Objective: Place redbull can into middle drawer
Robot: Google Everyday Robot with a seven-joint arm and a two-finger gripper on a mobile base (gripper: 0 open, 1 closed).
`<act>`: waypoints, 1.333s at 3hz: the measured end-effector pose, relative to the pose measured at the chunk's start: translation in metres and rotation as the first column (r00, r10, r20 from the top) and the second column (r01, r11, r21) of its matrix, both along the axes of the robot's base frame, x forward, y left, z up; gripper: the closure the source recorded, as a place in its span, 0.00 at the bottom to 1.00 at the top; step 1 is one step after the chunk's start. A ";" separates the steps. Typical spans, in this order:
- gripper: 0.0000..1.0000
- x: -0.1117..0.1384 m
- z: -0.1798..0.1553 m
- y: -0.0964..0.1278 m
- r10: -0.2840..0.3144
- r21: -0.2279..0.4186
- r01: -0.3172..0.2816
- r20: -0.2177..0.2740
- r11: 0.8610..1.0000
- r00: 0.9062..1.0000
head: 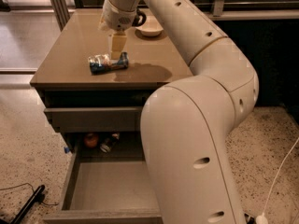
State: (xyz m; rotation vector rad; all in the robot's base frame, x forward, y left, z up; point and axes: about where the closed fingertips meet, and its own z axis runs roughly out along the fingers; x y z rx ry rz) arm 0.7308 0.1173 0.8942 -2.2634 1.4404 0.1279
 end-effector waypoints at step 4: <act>0.19 0.009 0.005 -0.004 -0.010 0.006 0.010 0.014 1.000 1.000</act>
Offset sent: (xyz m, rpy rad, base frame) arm 0.0021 -0.0144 0.0230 -0.0092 -0.0284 -0.0058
